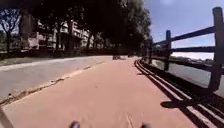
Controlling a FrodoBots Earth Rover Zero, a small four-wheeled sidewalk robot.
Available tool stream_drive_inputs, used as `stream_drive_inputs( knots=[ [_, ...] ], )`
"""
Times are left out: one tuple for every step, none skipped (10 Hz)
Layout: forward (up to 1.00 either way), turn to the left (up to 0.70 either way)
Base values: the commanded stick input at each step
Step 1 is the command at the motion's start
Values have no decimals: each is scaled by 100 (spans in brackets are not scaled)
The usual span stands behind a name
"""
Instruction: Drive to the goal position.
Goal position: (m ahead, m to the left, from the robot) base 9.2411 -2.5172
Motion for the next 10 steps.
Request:
stream_drive_inputs(
  knots=[
    [85, 0],
    [85, 0],
    [85, 0],
    [85, 0],
    [85, -4],
    [85, -19],
    [85, -34],
    [85, -34],
    [85, -34],
    [85, -33]
  ],
)
